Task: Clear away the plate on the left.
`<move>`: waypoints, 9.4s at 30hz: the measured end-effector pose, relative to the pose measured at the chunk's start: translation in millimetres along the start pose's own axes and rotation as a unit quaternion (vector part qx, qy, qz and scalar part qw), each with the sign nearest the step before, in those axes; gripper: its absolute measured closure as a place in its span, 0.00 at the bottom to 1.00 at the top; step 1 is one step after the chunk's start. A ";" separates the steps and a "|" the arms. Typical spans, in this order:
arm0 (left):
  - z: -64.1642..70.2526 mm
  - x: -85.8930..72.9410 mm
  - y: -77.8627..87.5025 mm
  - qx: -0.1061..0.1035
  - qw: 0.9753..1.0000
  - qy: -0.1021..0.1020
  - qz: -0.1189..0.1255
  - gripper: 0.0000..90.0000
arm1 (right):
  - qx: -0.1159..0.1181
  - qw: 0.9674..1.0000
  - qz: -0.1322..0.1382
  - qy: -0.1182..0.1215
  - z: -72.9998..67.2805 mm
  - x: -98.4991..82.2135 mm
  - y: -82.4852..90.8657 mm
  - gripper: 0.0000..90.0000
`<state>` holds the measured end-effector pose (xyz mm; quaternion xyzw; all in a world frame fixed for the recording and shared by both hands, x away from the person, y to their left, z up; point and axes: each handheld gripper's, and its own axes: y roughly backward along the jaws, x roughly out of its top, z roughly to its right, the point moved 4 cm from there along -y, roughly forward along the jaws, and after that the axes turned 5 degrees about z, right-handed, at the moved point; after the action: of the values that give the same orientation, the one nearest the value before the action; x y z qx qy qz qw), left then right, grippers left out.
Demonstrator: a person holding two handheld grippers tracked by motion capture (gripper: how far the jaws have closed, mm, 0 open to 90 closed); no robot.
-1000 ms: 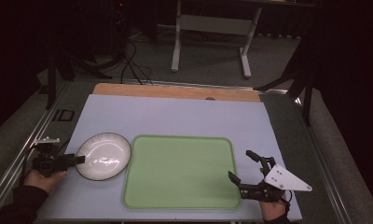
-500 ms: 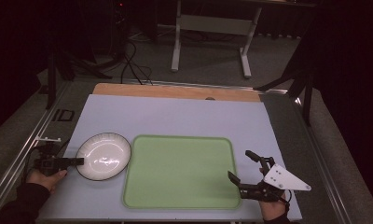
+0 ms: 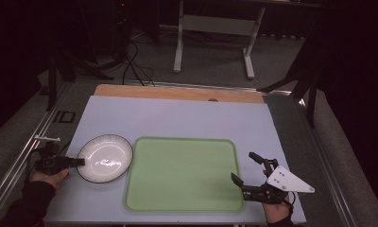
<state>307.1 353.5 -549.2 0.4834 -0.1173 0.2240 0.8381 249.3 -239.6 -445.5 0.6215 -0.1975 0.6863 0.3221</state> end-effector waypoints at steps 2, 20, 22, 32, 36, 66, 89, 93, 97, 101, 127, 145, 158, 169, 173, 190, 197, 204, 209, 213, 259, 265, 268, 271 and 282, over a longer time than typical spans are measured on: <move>2.2 0.9 0.4 0.011 1.000 -0.004 -0.003 0.90 | -0.001 1.000 0.000 0.000 0.3 -0.3 -0.1 0.15; 12.6 10.4 16.9 0.021 1.000 -0.014 0.016 0.96 | -0.006 1.000 -0.001 -0.012 4.0 -2.2 -0.6 0.15; 12.3 10.4 17.1 0.018 1.000 -0.009 0.018 0.97 | -0.007 1.000 -0.001 -0.013 4.7 -2.3 -0.9 0.15; 11.8 11.4 27.6 -0.003 1.000 0.002 0.028 0.95 | -0.008 1.000 -0.001 -0.015 5.7 -2.9 -0.5 0.15; 17.5 11.8 32.7 -0.001 0.999 -0.007 0.032 0.95 | -0.008 1.000 0.000 -0.014 5.3 -2.8 -0.8 0.15; 87.2 22.3 55.7 -0.057 0.996 -0.053 0.053 0.95 | -0.014 1.000 0.002 -0.022 10.4 -5.3 1.2 0.15; 170.4 30.8 37.5 -0.109 0.987 -0.109 0.032 0.95 | -0.018 1.000 0.007 -0.020 11.6 -3.2 5.3 0.15; 185.3 30.5 31.5 -0.120 0.985 -0.118 0.031 0.95 | -0.021 1.000 0.009 -0.022 12.1 -2.3 6.7 0.15; 200.2 29.9 25.9 -0.137 0.982 -0.128 0.023 0.95 | -0.024 0.999 0.011 -0.021 12.7 -1.9 7.3 0.15; 213.6 29.7 20.6 -0.149 0.979 -0.134 0.022 0.95 | -0.025 0.999 0.009 -0.021 13.0 -2.1 7.0 0.15; 269.2 14.5 -29.3 -0.184 0.970 -0.160 -0.012 0.94 | -0.024 0.999 0.011 -0.017 12.4 -1.1 6.2 0.15; 264.2 2.9 -71.0 -0.175 0.972 -0.153 -0.038 0.94 | -0.022 1.000 0.009 -0.018 12.3 -2.3 5.5 0.15; 255.6 -8.4 -100.6 -0.174 0.973 -0.142 -0.061 0.94 | -0.021 1.000 0.007 -0.016 12.3 -3.1 5.1 0.15; 246.6 -12.6 -114.8 -0.153 0.976 -0.138 -0.071 0.93 | -0.018 1.000 0.006 -0.017 11.3 -3.2 4.6 0.15; 242.5 -13.3 -119.1 -0.155 0.976 -0.131 -0.076 0.93 | -0.017 1.000 0.005 -0.016 11.6 -3.7 4.3 0.15; 230.3 -18.1 -135.8 -0.122 0.979 -0.133 -0.091 0.95 | -0.017 1.000 0.005 -0.016 11.5 -3.4 4.1 0.15; 235.3 -15.1 -131.2 -0.114 0.979 -0.147 -0.087 0.83 | -0.016 1.000 0.004 -0.014 10.9 -3.6 3.6 0.15; 239.0 -10.1 -119.9 -0.099 0.979 -0.162 -0.070 0.74 | -0.016 1.000 0.004 -0.015 11.0 -3.6 3.6 0.15; 246.8 -8.5 -107.5 -0.099 0.977 -0.183 -0.053 0.69 | -0.017 1.000 0.003 -0.017 11.5 -3.8 3.4 0.15; 255.7 -7.2 -92.0 -0.106 0.971 -0.210 -0.036 0.53 | -0.018 1.000 0.004 -0.015 11.5 -3.1 4.1 0.15; 237.5 -30.2 24.0 -0.192 0.895 -0.377 0.143 0.02 | -0.019 1.000 -0.003 -0.010 7.1 -3.4 3.6 0.15; 228.1 -40.4 25.8 -0.189 0.896 -0.376 0.143 0.02 | -0.018 1.000 -0.003 -0.010 6.9 -3.4 3.1 0.15; 222.6 -45.5 26.1 -0.186 0.895 -0.375 0.155 0.02 | -0.018 1.000 -0.004 -0.009 6.8 -3.6 2.7 0.15; 217.9 -48.5 24.6 -0.181 0.893 -0.379 0.160 0.02 | -0.018 1.000 -0.005 -0.009 6.4 -3.5 2.7 0.15; 201.1 -59.5 12.7 -0.198 0.883 -0.389 0.174 0.02 | -0.017 1.000 -0.008 -0.010 6.3 -4.7 1.9 0.15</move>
<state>253.0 169.9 -462.6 0.3274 -0.5581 0.1327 0.7508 252.7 -246.1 -448.9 0.6246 -0.2075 0.6738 0.3358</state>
